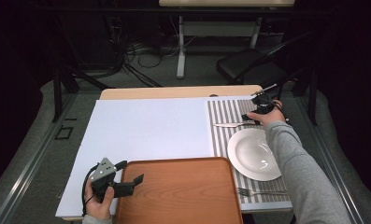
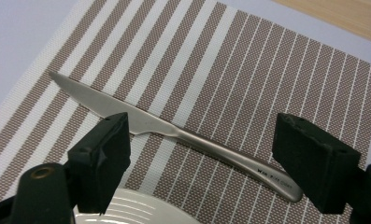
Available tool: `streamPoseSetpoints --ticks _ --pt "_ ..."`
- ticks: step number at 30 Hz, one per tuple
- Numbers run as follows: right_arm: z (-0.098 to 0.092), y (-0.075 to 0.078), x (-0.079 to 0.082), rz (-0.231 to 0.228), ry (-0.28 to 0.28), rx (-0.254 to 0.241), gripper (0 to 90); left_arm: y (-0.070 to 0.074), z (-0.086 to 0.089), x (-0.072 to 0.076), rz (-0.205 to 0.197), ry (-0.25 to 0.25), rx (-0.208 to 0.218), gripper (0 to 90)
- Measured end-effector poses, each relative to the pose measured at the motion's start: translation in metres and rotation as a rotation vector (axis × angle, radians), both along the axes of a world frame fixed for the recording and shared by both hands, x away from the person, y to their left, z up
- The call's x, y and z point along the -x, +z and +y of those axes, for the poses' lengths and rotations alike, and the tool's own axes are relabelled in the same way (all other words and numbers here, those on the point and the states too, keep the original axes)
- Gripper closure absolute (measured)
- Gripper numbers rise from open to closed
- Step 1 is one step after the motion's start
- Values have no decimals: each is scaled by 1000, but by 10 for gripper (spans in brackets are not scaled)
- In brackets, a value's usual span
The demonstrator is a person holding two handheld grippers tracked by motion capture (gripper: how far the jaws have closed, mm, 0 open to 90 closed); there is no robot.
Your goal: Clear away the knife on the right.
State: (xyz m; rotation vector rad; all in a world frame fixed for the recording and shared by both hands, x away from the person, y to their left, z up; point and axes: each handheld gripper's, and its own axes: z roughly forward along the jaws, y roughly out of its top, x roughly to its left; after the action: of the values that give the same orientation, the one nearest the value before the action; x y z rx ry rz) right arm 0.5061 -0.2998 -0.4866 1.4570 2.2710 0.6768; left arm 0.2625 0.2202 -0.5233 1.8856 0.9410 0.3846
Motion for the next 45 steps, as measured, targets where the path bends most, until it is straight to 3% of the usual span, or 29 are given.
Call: streamPoseSetpoints --ticks 9,14,19,20,25,26,28,29,31,33,35,37,39,40,41,45 --pt "2 -5 -3 0 60 63 223 -1 1 -1 3 1 6 160" --pt "3 -2 -3 -5 170 185 259 -1 1 0 3 2 6 160" --pt "6 2 -4 -11 249 238 292 -1 1 -1 4 -1 6 160" --pt "6 4 -4 -13 283 277 292 -1 1 -1 5 -1 7 160" --pt "7 8 -5 -59 373 320 291 -1 1 -1 4 -1 7 160" --pt "9 8 -5 -50 428 367 294 -1 1 -1 5 2 9 160" --pt "10 8 -5 -51 449 394 299 -1 1 -1 5 2 10 160" --pt "10 10 -5 -68 511 433 329 -1 1 -1 6 1 9 160" --pt "10 10 -5 -84 565 459 337 -1 1 -1 6 -1 7 160" --pt "11 10 -4 -80 582 476 342 -1 1 -1 6 -1 7 160" --pt "14 10 -3 -88 651 556 345 -2 1 -1 8 0 9 160" --pt "15 10 -3 -93 675 568 346 -2 1 -1 7 0 8 160" --pt "16 10 -3 -119 749 611 358 -2 1 -1 7 0 7 160" --pt "16 10 -3 -119 749 611 358 -2 1 -1 8 1 9 160" --pt "18 9 -3 -121 789 658 364 -2 1 -1 7 -1 7 160" --pt "22 4 -1 -123 833 710 373 -2 1 -1 7 -2 6 160"
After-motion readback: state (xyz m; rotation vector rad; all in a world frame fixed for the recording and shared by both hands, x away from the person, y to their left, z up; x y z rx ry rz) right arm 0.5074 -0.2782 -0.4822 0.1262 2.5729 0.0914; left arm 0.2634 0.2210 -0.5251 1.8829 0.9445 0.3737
